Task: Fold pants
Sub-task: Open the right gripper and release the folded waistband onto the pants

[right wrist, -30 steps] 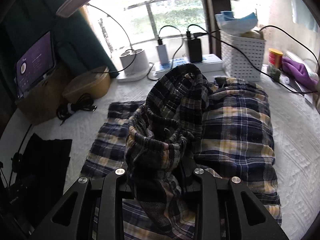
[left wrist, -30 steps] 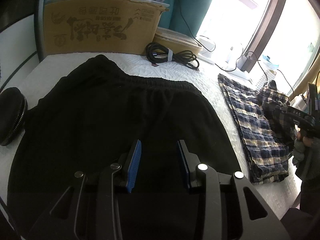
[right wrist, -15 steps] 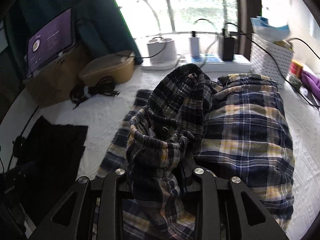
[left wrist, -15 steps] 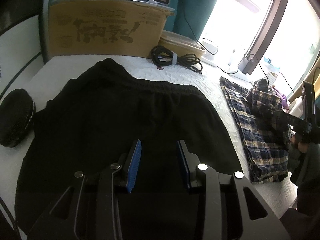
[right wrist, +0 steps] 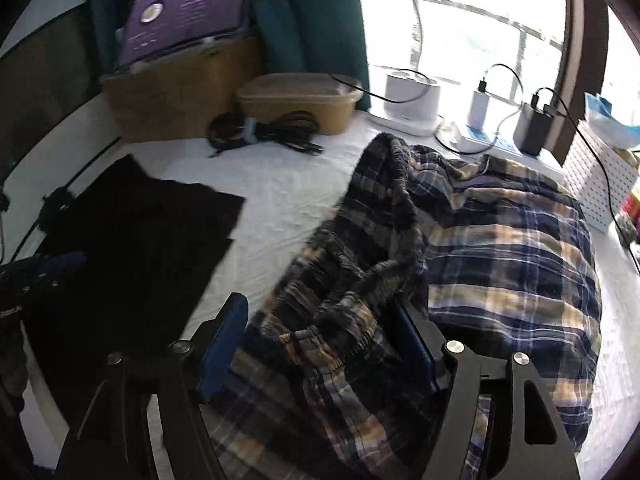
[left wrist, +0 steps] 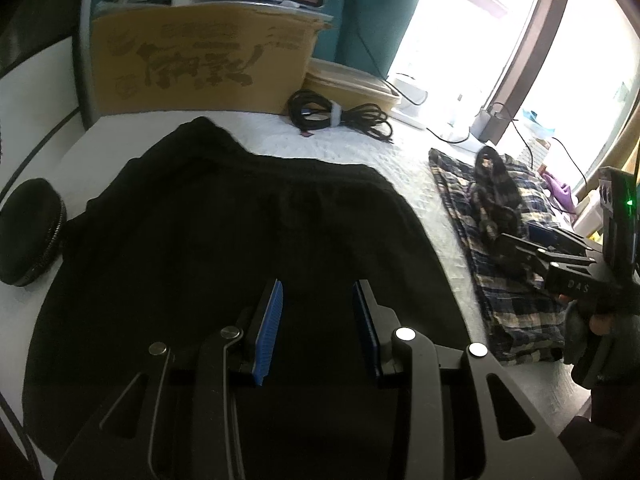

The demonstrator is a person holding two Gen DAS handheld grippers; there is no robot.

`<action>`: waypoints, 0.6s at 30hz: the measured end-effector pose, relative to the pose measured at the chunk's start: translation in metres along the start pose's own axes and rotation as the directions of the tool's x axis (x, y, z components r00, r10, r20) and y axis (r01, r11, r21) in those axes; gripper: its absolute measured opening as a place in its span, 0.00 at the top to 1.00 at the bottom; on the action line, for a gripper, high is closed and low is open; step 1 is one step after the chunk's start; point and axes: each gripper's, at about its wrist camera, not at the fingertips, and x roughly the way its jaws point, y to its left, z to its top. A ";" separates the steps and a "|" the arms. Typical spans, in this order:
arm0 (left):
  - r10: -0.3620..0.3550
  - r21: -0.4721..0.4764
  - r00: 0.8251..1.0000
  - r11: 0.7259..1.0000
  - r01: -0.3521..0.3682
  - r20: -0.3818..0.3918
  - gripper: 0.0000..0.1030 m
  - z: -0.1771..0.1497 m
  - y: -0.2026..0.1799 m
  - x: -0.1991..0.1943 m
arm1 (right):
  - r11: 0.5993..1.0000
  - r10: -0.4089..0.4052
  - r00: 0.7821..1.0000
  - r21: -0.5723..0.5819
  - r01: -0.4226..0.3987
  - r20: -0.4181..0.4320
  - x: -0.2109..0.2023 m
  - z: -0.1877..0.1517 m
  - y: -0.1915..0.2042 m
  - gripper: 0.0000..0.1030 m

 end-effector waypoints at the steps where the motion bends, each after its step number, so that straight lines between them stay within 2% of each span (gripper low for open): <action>1: -0.003 0.005 1.000 1.000 0.003 0.001 0.65 0.000 -0.004 0.000 | 1.000 0.014 1.000 -0.002 -0.014 0.009 -0.005 -0.001 -0.001 0.28; 7: -0.006 0.049 1.000 0.999 0.006 -0.008 0.65 0.002 -0.033 0.002 | 0.998 0.050 0.997 0.032 -0.052 0.064 -0.034 -0.005 -0.022 0.28; 18: -0.027 0.139 0.999 0.990 0.032 -0.037 0.65 0.011 -0.099 0.017 | 0.986 -0.039 0.992 0.164 0.018 0.121 -0.080 -0.034 -0.100 0.28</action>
